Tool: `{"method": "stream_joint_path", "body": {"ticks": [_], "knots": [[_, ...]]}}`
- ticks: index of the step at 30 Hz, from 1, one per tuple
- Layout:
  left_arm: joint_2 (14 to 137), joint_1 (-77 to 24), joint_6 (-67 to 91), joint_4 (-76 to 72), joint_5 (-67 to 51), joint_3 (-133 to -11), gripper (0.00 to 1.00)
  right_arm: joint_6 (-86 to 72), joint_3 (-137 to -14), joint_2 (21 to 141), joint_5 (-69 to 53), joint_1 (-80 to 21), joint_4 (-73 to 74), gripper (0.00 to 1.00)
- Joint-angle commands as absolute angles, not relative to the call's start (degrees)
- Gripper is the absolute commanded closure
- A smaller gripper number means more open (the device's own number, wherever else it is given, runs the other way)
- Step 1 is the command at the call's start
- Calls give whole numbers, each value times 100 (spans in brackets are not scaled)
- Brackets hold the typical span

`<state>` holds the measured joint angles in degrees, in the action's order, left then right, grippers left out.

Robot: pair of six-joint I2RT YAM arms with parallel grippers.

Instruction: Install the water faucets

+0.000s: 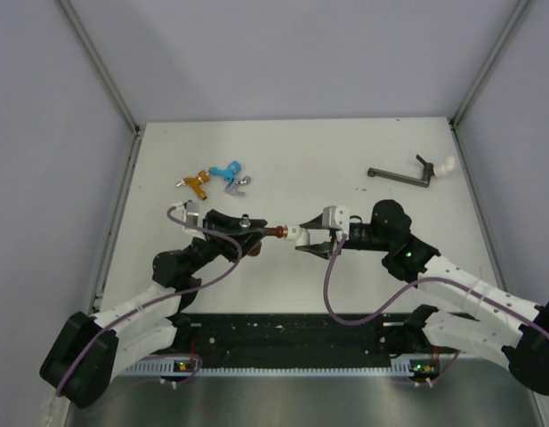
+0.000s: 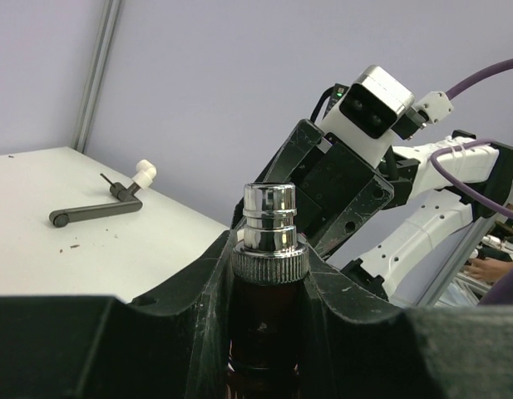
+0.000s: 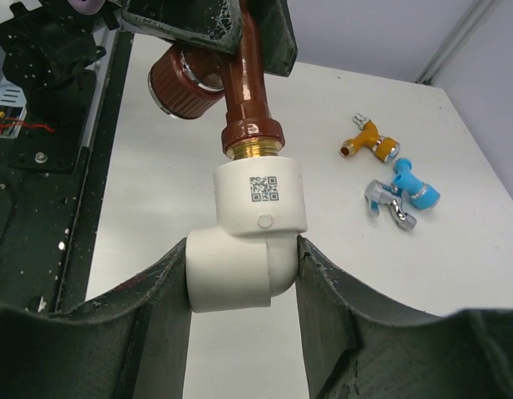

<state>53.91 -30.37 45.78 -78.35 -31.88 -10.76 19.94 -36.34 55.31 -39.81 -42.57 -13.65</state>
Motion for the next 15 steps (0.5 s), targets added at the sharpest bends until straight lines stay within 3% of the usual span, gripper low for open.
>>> {"method": "stream_joint_path", "body": {"ticks": [1,15], "knots": [[5519,-3182,4746,-8991,-3700,-1107,100,1925,-3797,5528,-3849,-4324,-2162,100],[5625,-3182,4333,-9272,-5167,-1704,100,273,-4552,6354,-6064,-3973,-2417,100]]}}
